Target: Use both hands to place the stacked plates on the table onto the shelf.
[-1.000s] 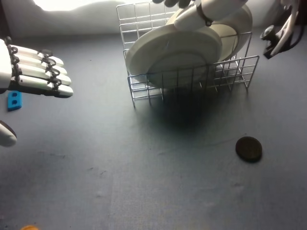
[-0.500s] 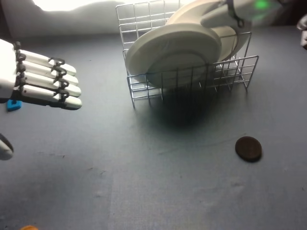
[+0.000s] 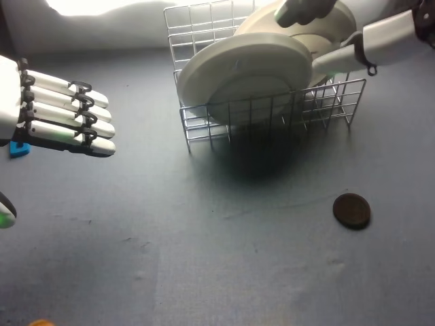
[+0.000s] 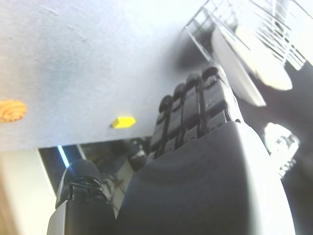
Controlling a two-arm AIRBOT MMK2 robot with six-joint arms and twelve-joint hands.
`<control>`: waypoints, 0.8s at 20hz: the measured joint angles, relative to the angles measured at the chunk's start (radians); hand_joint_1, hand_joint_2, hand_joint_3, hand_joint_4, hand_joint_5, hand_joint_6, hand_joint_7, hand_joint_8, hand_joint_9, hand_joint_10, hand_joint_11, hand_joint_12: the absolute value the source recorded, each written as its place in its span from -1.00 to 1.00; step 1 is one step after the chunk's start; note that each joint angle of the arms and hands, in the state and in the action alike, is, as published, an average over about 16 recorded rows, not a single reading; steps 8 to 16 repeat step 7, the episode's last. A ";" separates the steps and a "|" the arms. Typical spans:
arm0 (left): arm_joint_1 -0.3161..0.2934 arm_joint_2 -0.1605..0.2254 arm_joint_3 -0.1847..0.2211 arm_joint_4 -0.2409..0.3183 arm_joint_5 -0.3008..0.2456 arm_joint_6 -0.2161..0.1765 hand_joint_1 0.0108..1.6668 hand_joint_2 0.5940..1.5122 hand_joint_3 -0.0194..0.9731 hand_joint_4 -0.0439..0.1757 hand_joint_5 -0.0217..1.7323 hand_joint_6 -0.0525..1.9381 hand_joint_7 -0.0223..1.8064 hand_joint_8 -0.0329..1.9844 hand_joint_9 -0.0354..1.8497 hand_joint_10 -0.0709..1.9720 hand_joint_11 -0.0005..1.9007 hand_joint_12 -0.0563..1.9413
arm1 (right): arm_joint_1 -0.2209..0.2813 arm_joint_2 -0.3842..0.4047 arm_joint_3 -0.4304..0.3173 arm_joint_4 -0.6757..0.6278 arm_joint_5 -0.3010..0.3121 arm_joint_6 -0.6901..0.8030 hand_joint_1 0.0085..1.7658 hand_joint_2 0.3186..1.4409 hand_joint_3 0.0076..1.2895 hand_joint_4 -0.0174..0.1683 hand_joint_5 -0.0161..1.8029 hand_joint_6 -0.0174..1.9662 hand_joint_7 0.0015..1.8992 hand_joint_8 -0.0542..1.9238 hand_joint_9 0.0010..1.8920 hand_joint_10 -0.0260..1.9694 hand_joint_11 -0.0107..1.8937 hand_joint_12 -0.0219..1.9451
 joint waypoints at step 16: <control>-0.003 0.001 -0.005 0.000 -0.005 -0.002 -0.99 0.12 -0.93 -0.63 -0.95 -0.93 -0.95 -0.96 -0.94 -0.91 -0.98 -0.93 | -0.034 0.013 -0.011 0.165 0.028 -0.198 0.00 0.41 -0.99 -0.84 -0.09 -0.93 0.01 -0.90 -0.08 -0.51 -0.39 0.18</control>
